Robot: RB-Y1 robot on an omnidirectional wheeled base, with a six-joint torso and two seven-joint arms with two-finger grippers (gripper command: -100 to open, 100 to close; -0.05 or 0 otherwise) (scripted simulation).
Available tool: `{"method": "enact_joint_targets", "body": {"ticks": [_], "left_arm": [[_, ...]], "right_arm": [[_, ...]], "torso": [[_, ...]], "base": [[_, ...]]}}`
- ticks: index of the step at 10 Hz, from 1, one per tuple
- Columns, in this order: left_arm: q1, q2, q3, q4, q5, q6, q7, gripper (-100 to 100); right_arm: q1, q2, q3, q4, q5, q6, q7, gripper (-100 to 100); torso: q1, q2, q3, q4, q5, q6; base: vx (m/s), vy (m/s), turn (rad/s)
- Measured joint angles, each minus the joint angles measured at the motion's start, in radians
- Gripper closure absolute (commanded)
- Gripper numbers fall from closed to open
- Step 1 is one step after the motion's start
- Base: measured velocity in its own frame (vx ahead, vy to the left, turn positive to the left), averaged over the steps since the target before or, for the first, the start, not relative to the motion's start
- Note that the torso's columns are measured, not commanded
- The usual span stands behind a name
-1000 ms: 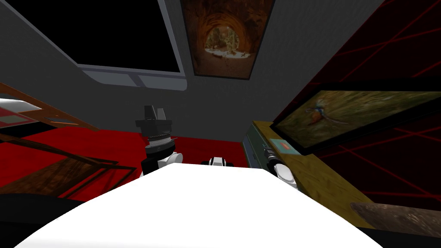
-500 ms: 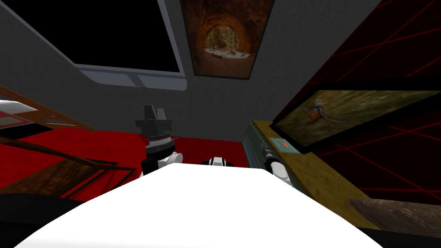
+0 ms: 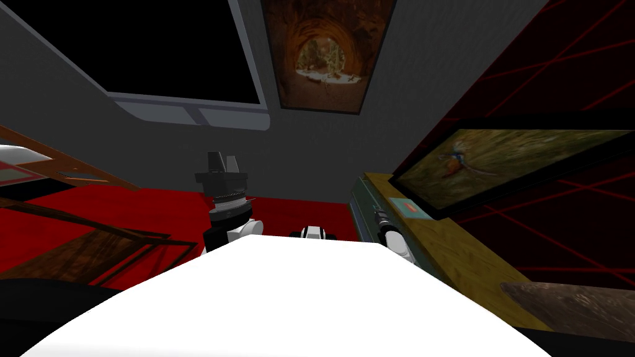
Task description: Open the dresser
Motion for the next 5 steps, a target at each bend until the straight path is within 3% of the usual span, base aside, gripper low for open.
{"method": "enact_joint_targets", "body": {"ticks": [5], "left_arm": [[0.000,0.000,0.000,0.000,0.000,0.000,0.000,0]], "right_arm": [[-0.003,0.022,0.027,-0.026,0.100,0.015,-0.085,100]], "torso": [[0.001,0.000,0.000,0.002,0.002,-0.001]], "base": [[-0.014,0.019,-0.011]]}}
